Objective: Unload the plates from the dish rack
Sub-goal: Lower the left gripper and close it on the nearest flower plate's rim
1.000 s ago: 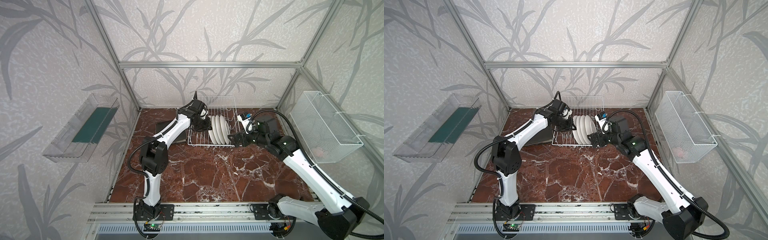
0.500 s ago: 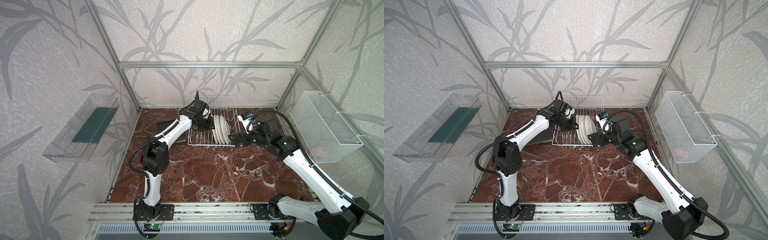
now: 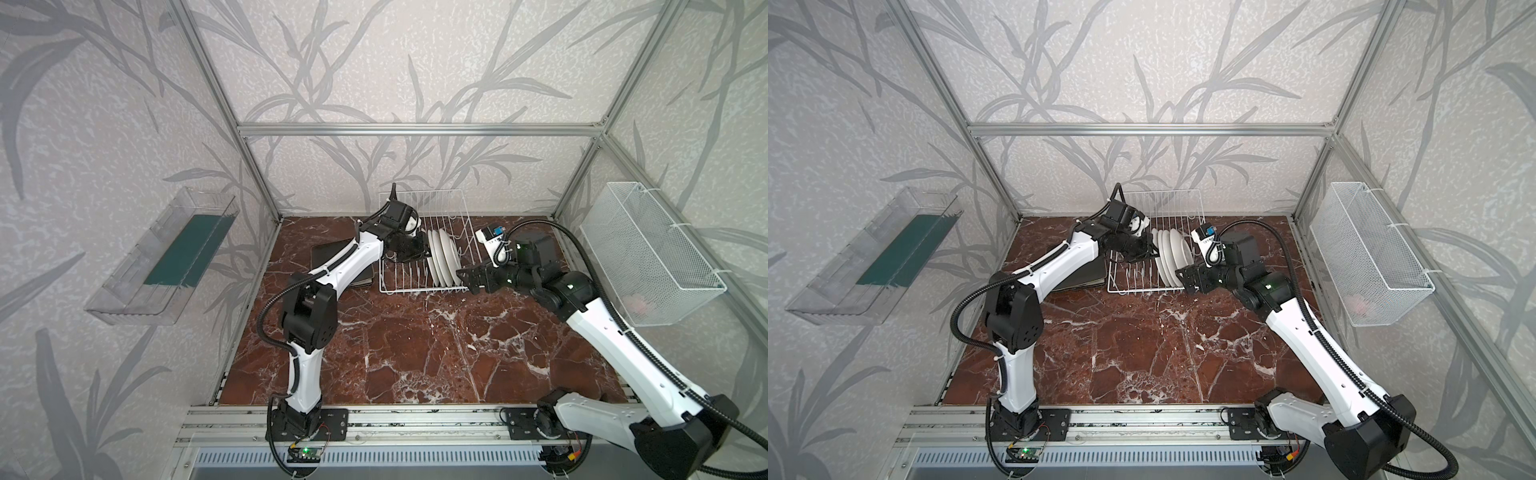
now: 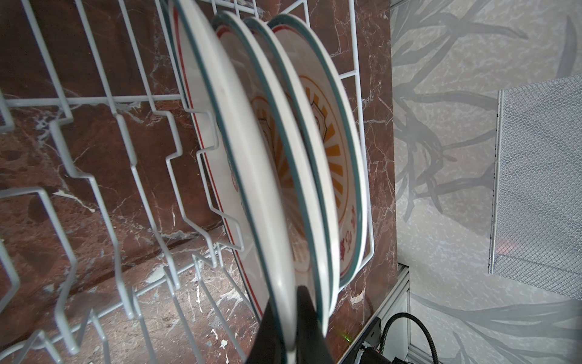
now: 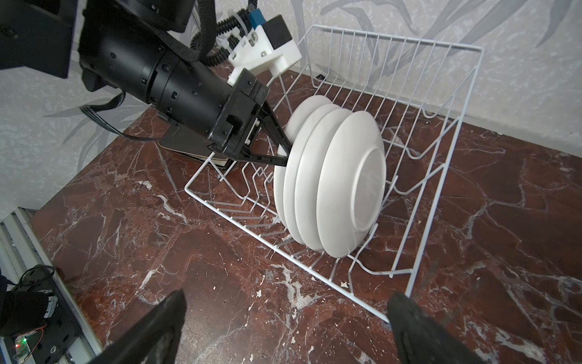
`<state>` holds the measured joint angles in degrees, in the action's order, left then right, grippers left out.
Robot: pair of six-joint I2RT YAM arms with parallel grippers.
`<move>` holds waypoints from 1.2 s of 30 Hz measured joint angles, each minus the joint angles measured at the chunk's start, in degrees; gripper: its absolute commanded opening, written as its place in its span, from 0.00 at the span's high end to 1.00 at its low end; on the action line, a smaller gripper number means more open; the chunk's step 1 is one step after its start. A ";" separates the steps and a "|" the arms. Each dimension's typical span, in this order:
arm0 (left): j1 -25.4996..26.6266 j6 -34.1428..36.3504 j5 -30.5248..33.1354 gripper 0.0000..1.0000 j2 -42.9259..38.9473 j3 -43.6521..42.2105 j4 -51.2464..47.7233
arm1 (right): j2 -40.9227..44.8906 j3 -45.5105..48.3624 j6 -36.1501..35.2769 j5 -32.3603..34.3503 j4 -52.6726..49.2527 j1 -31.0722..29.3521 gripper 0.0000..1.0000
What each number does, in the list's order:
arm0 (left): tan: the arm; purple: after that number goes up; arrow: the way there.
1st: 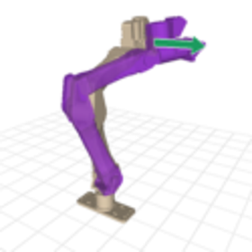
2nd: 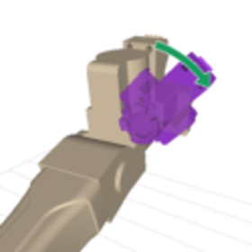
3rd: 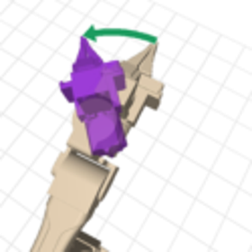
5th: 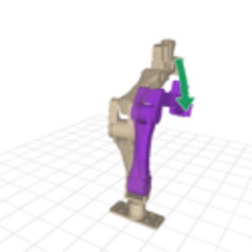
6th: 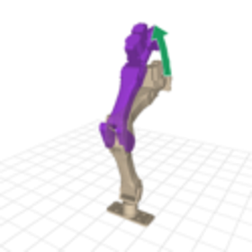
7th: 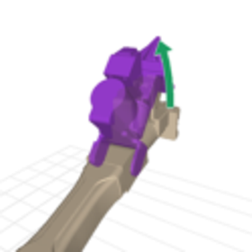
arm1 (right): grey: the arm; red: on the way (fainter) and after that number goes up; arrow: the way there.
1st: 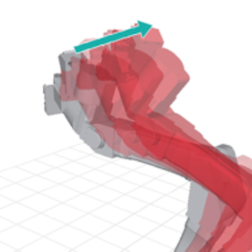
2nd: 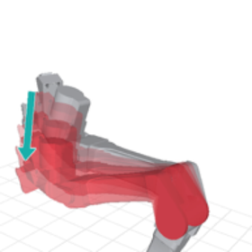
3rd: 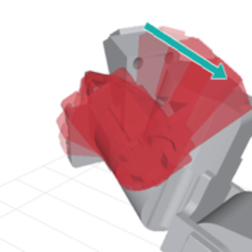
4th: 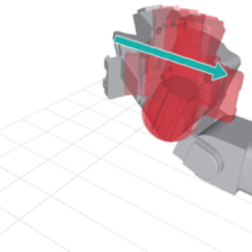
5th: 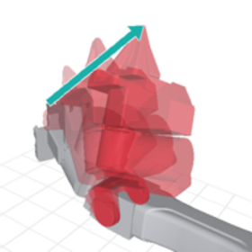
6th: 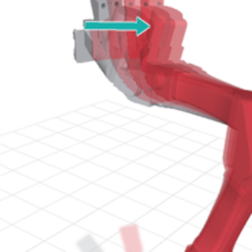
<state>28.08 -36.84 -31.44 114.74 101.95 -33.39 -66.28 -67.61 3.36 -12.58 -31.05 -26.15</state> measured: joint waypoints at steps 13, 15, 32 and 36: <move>0.33 1.40 -0.57 1.00 0.33 4.85 -7.43 | 0.00 0.00 0.28 -0.57 0.85 0.02 0.01; 0.33 1.40 -0.59 1.00 0.33 5.35 -8.24 | 0.00 0.00 0.33 -0.61 0.87 0.02 0.01; 0.31 1.20 -1.42 1.00 0.28 5.84 -8.81 | 0.02 0.42 1.33 -1.22 1.22 0.02 0.01; 0.26 2.05 -2.73 1.00 0.35 5.84 -8.81 | 0.20 0.42 1.33 -1.20 1.22 0.02 0.01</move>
<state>28.34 -34.79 -34.17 115.09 107.79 -42.19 -66.08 -67.20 4.69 -13.78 -29.82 -26.13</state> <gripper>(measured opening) 0.073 0.991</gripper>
